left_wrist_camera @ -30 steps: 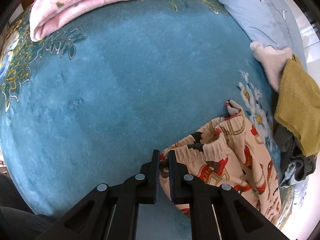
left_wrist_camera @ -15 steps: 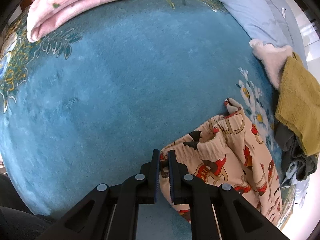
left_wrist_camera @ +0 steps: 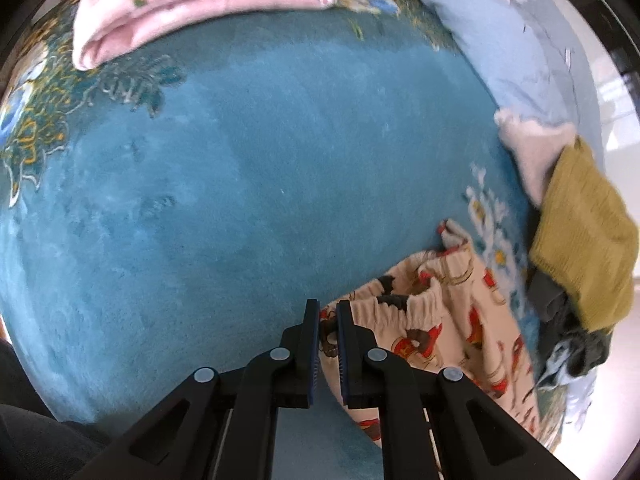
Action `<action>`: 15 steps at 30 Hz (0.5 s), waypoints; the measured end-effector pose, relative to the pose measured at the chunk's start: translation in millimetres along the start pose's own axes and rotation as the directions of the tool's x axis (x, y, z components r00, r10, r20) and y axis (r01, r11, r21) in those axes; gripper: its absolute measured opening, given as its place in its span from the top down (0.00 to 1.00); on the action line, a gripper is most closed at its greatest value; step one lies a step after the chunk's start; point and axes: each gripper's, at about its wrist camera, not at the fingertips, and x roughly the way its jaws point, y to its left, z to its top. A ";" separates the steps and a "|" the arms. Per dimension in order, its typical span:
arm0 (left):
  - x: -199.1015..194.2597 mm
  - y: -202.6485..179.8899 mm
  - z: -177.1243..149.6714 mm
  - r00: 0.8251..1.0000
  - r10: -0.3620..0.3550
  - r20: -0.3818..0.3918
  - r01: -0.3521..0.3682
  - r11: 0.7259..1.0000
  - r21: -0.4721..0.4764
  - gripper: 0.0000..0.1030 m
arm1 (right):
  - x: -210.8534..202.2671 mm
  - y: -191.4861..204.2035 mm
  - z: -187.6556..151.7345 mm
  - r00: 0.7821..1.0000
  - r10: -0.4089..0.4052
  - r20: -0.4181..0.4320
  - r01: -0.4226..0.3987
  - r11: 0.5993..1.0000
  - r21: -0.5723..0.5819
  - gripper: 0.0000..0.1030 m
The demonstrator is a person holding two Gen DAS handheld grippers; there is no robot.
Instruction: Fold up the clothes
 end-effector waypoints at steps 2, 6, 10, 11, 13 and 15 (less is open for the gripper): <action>-0.8 -7.7 -1.3 1.000 0.016 0.019 -0.017 0.999 0.045 0.91 | -33.9 4.3 4.0 1.000 -0.003 0.009 0.003 1.000 -0.013 0.95; 7.7 -23.5 -6.3 0.999 0.043 0.005 -0.043 0.996 0.075 0.92 | -27.7 23.1 23.9 0.995 -0.099 -0.007 0.099 0.994 -0.052 0.95; 14.9 -12.6 -1.7 1.000 0.002 -0.013 -0.002 1.000 0.002 0.92 | 37.7 30.4 43.7 0.971 -0.225 -0.080 0.222 0.974 -0.049 0.95; 16.6 -13.8 -1.3 1.000 -0.001 -0.011 0.001 1.000 0.000 0.92 | 55.3 30.2 47.3 0.967 -0.234 -0.098 0.233 0.972 -0.029 0.95; 20.0 -16.3 -0.5 1.000 -0.005 -0.007 0.005 1.000 -0.004 0.92 | 74.8 34.1 51.6 0.962 -0.252 -0.101 0.251 0.968 -0.028 0.95; 23.4 -18.8 0.3 1.000 -0.010 -0.002 0.010 1.000 -0.007 0.92 | 83.6 39.6 53.9 0.964 -0.247 -0.096 0.243 0.969 -0.053 0.91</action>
